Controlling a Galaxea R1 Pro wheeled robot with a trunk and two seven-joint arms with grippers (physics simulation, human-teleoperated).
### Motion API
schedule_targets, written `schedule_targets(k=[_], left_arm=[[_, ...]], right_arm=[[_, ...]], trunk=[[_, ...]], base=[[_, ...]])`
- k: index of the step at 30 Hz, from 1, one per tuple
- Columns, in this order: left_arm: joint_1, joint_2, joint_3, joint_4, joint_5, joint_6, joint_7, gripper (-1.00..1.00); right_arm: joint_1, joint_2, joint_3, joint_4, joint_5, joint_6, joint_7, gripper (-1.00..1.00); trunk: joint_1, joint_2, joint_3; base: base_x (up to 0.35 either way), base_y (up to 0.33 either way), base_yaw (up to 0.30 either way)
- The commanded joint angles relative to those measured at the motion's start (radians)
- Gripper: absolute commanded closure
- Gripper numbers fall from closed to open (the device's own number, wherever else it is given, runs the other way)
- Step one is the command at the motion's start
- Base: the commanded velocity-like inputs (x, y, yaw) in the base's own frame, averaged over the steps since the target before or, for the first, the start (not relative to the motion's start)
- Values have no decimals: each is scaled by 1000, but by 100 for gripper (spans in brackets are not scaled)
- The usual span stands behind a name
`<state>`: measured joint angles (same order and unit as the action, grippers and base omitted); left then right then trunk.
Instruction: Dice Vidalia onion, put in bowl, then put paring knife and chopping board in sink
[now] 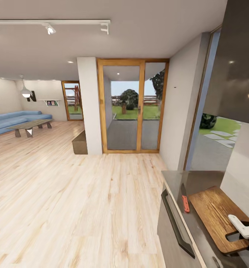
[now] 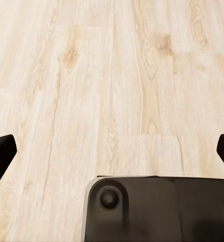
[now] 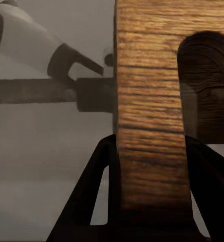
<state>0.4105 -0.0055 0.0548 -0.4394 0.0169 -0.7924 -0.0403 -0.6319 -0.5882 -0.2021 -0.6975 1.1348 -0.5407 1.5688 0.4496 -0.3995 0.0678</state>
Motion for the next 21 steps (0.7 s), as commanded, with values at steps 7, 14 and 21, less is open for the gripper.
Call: schedule_targets(k=[7,14,21], left_arm=[[1,-1,4,-1,1,-1,-4,-100],[1,-1,4,-1,1,-1,-4,-100],[1,-1,4,-1,1,-1,-4,-100]], right_arm=[[0,1,-22,-2,-10,-8,1,100],[0,0,-77,1,-66,-13,1,100],[0,-7,-84,4,-92,-13,1,100]], trunk=[[0,-1,0],[0,-1,0],[0,-1,0]], base=[[0,0,0],[0,0,0],[0,0,0]])
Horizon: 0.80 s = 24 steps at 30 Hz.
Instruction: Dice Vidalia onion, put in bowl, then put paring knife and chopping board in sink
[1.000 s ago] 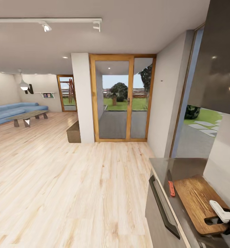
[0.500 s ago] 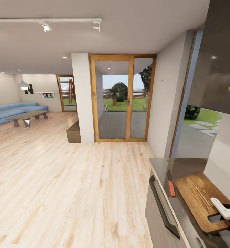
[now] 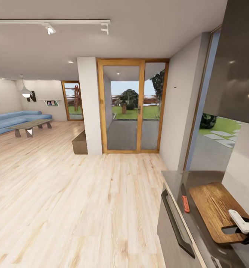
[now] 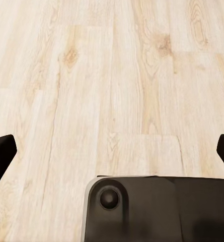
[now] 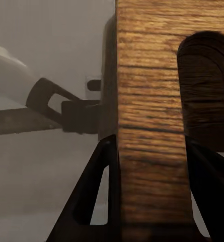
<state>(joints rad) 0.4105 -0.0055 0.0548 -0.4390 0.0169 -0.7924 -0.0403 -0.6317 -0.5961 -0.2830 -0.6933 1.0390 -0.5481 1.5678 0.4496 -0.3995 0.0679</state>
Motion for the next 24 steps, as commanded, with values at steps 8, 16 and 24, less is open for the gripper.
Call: schedule_targets(k=[8,16,24], left_arm=[[1,-1,4,-1,1,-1,-4,-100],[1,0,4,-1,1,-1,-4,-100],[1,-1,4,-1,1,-1,-4,-100]], right_arm=[[0,-1,-1,4,-34,-6,1,100],[0,0,-1,7,-36,-6,-1,100],[0,1,-1,8,-36,-6,-3,100]], trunk=[[0,-1,0],[0,-1,0],[0,-1,0]], base=[[0,0,0],[0,0,0],[-15,0,0]])
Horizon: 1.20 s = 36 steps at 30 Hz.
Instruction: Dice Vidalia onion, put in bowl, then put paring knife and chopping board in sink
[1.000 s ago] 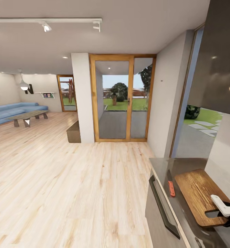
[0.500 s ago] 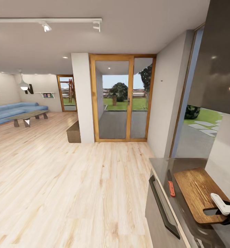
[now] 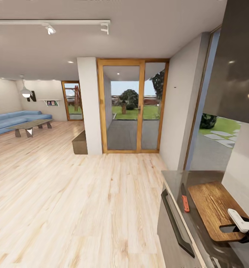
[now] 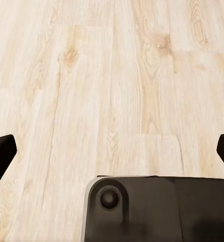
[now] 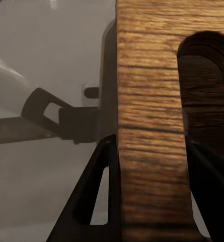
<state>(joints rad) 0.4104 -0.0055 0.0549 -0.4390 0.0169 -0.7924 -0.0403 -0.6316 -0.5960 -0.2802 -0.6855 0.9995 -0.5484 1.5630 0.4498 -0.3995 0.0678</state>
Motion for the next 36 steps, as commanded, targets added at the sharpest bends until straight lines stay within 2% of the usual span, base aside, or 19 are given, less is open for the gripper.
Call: schedule_targets(k=[1,18,30,32,34,36], left_arm=[[1,0,3,-1,2,-1,-4,-100],[1,0,3,-1,2,-1,-4,-100],[1,-1,3,-1,2,-1,-4,-100],[1,-1,3,-1,2,-1,-4,-100],[1,-1,3,-1,2,-1,-4,-100],[1,-1,3,-1,2,-1,-4,-100]], right_arm=[[0,1,-4,0,4,-5,2,100],[0,1,-5,-2,4,-4,3,100],[-1,3,-9,-6,1,4,-3,100],[-2,4,-8,-8,-14,5,-6,100],[-2,4,-7,-9,-64,8,-11,100],[-2,3,-7,-11,-95,11,-14,100]], trunk=[[0,-1,0],[0,-1,0],[0,-1,0],[0,-1,0],[0,-1,0],[0,-1,0]], base=[[-102,0,0],[-218,0,0],[-32,0,0],[0,0,0],[0,0,0],[0,0,0]])
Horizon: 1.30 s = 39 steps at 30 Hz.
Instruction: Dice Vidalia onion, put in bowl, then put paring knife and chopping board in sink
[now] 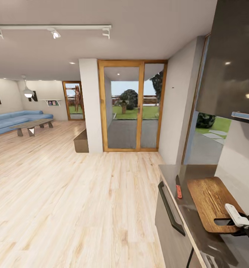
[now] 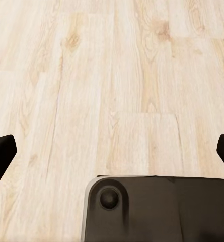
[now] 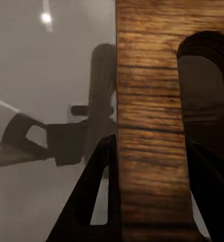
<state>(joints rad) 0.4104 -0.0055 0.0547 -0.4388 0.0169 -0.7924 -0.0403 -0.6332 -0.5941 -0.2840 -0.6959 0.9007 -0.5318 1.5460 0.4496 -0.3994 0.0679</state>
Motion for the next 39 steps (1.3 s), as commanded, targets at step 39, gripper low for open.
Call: schedule_targets(k=[39], left_arm=[[1,-1,2,-1,1,-1,-6,-100]], right_arm=[[0,14,8,95,-23,-53,-37,100]], trunk=[[0,-1,0]], base=[[0,0,0]])
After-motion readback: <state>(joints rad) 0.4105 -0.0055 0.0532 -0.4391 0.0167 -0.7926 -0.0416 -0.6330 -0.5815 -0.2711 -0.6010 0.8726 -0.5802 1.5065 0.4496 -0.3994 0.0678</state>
